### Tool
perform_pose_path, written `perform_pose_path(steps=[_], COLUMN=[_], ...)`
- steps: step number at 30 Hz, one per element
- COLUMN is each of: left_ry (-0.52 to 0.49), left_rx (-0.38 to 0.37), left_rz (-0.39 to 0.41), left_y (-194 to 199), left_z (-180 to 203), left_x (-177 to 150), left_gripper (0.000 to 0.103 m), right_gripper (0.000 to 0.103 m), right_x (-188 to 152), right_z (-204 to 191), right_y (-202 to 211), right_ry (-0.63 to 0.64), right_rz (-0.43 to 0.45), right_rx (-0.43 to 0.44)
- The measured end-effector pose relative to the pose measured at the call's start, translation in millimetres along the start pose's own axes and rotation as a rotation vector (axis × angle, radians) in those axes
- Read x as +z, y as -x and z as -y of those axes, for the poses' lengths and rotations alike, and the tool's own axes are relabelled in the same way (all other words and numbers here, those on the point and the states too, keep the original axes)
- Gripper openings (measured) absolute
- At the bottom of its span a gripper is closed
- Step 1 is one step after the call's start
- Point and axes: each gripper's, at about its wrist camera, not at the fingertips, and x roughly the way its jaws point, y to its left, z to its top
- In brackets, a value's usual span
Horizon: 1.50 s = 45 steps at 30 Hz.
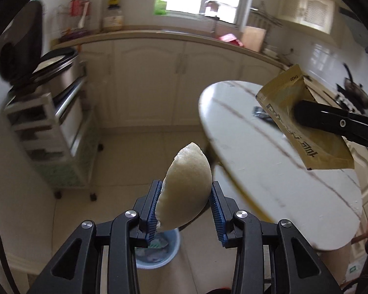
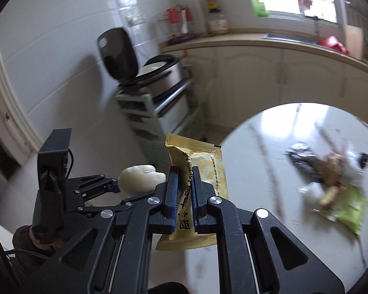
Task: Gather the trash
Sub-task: 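Drop the bun into the blue bin with the left tool while the right tool drops the yellow packet, then move both tools back over the table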
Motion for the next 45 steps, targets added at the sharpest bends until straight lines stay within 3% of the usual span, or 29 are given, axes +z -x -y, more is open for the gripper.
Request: perform_pose_path(steps=[7, 13, 15, 17, 19, 24, 33, 36, 43, 45], left_ry=[0.093, 0.120, 0.115, 0.118, 0.130, 0.128, 0.140, 0.124, 0.051, 0.020], left_rx=[0.051, 0.040, 0.034, 0.048, 0.077, 0.159, 0.172, 0.167, 0.128, 0.109], left_rz=[-0.083, -0.156, -0.173, -0.172, -0.165, -0.193, -0.152, -0.128, -0.046, -0.016], left_y=[-14.2, -58.7, -70.9, -81.1, -82.1, -80.9, -45.7, -34.2, 6.5, 14.1], left_z=[-61.8, -70.8, -69.6, -68.6, -71.3, -65.0, -51.5, -39.6, 2.6, 22.8], left_x=[-21.0, -10.7, -4.5, 4.5, 7.1, 2.7, -4.7, -3.4, 0.6, 5.1], left_gripper=[0.036, 0.037, 0.042, 0.067, 0.080, 0.080, 0.080, 0.081, 0.082, 0.084], right_gripper=[0.010, 0.010, 0.010, 0.010, 0.010, 0.016, 0.031, 0.040, 0.067, 0.070], right_x=[4.8, -0.2, -2.5, -3.7, -5.1, -6.3, -3.3, -1.8, 1.5, 0.7], right_z=[-50.8, -55.3, -52.1, -49.9, -47.1, -39.1, -38.3, -36.6, -12.0, 2.2], right_y=[-88.3, -133.8, -143.6, -151.0, -156.7, -166.3, -143.9, -125.9, -52.8, -27.8], right_ry=[0.046, 0.024, 0.005, -0.007, -0.021, -0.068, -0.068, -0.070, -0.068, -0.075], right_rz=[-0.102, -0.167, -0.183, -0.195, -0.206, -0.215, -0.156, -0.125, -0.007, 0.025], right_rx=[0.093, 0.098, 0.098, 0.097, 0.107, 0.127, 0.081, 0.066, -0.043, -0.088])
